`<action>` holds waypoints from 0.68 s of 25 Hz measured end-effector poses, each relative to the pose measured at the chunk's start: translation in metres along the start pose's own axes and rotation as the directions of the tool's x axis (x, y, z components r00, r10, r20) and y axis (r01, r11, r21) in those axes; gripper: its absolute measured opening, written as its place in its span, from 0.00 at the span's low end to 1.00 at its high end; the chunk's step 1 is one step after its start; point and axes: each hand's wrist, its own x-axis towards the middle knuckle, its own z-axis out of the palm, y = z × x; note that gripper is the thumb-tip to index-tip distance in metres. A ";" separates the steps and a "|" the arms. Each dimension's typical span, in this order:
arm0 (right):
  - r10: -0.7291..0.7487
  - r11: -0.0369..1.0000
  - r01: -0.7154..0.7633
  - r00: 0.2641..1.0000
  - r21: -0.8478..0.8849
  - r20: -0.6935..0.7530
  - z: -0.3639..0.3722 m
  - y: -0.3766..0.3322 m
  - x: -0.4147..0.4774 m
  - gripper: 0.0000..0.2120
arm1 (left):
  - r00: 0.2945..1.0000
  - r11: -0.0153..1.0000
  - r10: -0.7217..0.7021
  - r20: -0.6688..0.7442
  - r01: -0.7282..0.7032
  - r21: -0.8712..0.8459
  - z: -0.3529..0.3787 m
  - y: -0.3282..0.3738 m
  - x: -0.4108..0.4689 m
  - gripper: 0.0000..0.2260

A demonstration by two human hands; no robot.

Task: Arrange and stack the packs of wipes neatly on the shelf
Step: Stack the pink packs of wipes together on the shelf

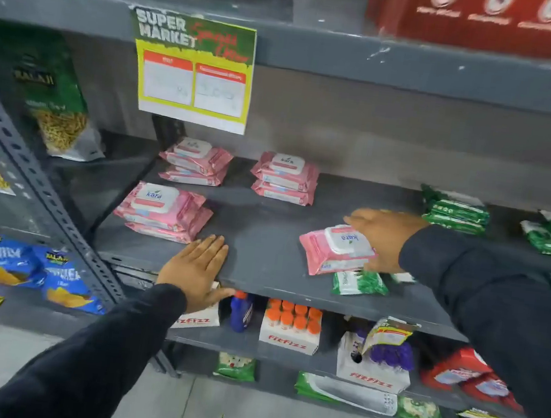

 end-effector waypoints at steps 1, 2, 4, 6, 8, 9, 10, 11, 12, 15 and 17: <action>0.018 1.000 -0.018 0.999 0.011 0.046 0.000 0.000 0.010 0.45 | 1.000 1.000 -0.001 -0.007 0.001 -0.006 0.005 -0.001 0.003 0.47; 0.019 0.999 -0.022 0.996 0.033 0.084 -0.001 -0.001 0.017 0.46 | 0.999 1.000 -0.007 -0.048 0.006 -0.027 0.005 0.000 0.002 0.45; 0.025 0.998 -0.034 0.987 0.055 0.156 0.002 -0.005 0.026 0.47 | 0.996 1.000 -0.024 -0.087 0.023 -0.012 0.008 0.002 0.001 0.41; 0.025 0.994 -0.046 0.979 0.100 0.202 0.004 -0.010 0.036 0.48 | 0.993 1.000 0.000 -0.115 -0.001 -0.012 0.013 -0.001 0.003 0.39; 0.032 0.991 -0.059 0.974 0.116 0.224 0.003 -0.016 0.042 0.48 | 0.990 1.000 0.001 -0.143 -0.002 -0.008 0.012 -0.002 0.002 0.39; 0.029 0.992 -0.055 0.976 0.115 0.217 0.002 -0.019 0.045 0.46 | 0.986 1.000 0.005 -0.166 -0.007 -0.008 0.015 -0.004 0.002 0.39; 0.028 0.990 -0.055 0.978 0.126 0.207 -0.001 -0.022 0.048 0.43 | 0.986 1.000 0.002 -0.166 -0.004 -0.014 0.016 -0.004 0.002 0.39; 0.021 0.988 -0.048 0.984 0.145 0.179 -0.003 -0.025 0.051 0.39 | 0.986 1.000 0.001 -0.165 -0.004 -0.017 0.017 -0.004 0.003 0.38; 0.016 0.984 -0.042 0.989 0.171 0.147 -0.004 -0.029 0.054 0.36 | 0.987 1.000 -0.006 -0.164 0.004 -0.014 0.017 -0.004 0.003 0.37; 0.029 0.969 -0.043 0.998 0.245 0.060 -0.009 -0.052 0.067 0.37 | 0.985 1.000 -0.010 -0.173 0.010 0.000 0.019 -0.005 0.004 0.37; 0.042 0.962 -0.051 0.998 0.270 0.038 -0.010 -0.069 0.079 0.41 | 0.988 1.000 -0.026 -0.154 0.025 -0.011 0.019 -0.004 0.004 0.36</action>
